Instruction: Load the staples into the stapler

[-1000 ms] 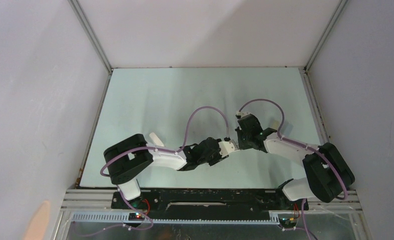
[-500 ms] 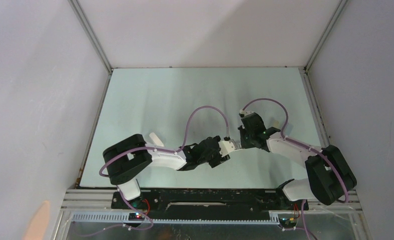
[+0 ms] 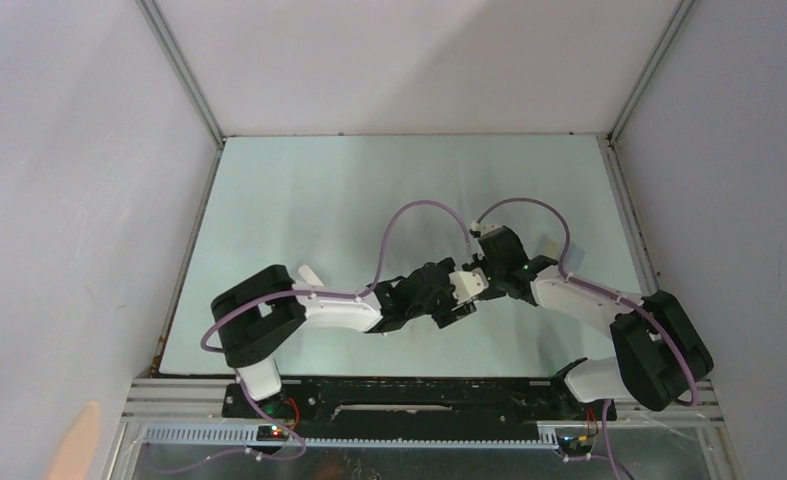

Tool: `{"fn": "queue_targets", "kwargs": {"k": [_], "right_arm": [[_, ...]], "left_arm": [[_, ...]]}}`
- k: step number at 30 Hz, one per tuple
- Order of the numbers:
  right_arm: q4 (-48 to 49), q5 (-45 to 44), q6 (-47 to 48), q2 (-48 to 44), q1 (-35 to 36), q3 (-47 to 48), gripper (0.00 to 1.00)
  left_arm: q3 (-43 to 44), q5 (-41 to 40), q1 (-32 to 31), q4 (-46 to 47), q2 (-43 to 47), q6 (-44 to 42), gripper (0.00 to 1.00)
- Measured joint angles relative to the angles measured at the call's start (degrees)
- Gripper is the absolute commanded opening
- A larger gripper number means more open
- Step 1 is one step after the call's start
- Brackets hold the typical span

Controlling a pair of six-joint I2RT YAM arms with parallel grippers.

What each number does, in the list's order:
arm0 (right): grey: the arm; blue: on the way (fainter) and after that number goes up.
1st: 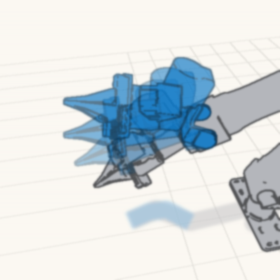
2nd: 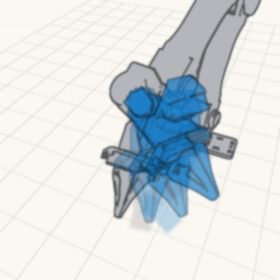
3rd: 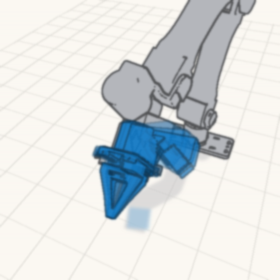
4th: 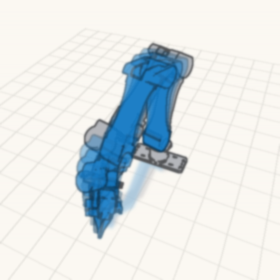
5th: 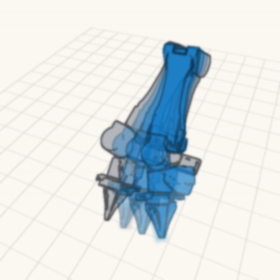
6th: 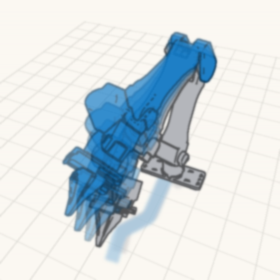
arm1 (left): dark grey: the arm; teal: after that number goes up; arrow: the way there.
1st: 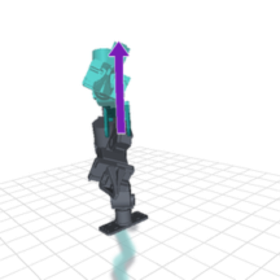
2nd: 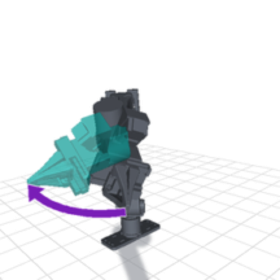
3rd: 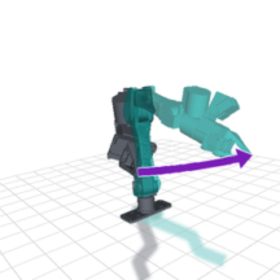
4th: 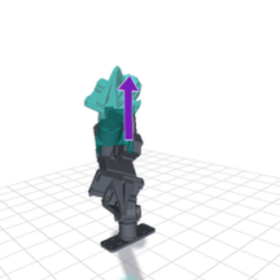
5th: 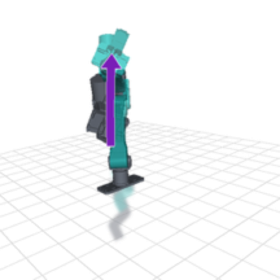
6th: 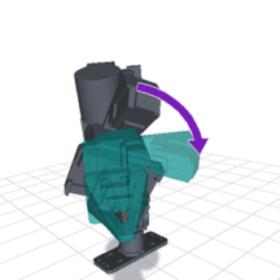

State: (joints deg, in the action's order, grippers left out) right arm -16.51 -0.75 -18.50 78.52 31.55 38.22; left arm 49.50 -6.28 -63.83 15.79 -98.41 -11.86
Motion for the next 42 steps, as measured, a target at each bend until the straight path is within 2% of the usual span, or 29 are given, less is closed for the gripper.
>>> {"fn": "queue_targets", "kwargs": {"k": [12,16,22,42], "right_arm": [[-0.35,1.53,0.81,0.66,1.03,2.69,0.04],[-0.57,1.66,1.18,1.27,1.4,2.95,0.04],[-1.14,1.66,1.49,1.49,1.51,2.99,0.04],[-3.1,2.1,2.03,4.09,-0.07,5.38,0.04]], "left_arm": [[1.66,2.36,0.33,-1.73,-4.57,-1.25,0.72],[1.62,2.54,1.16,-1.84,-4.59,-1.2,0.65],[1.4,3.45,2.67,-1.84,-4.59,-1.03,0.45],[-1.44,5.2,2.78,-0.5,-3.78,-0.63,0.4]]}}
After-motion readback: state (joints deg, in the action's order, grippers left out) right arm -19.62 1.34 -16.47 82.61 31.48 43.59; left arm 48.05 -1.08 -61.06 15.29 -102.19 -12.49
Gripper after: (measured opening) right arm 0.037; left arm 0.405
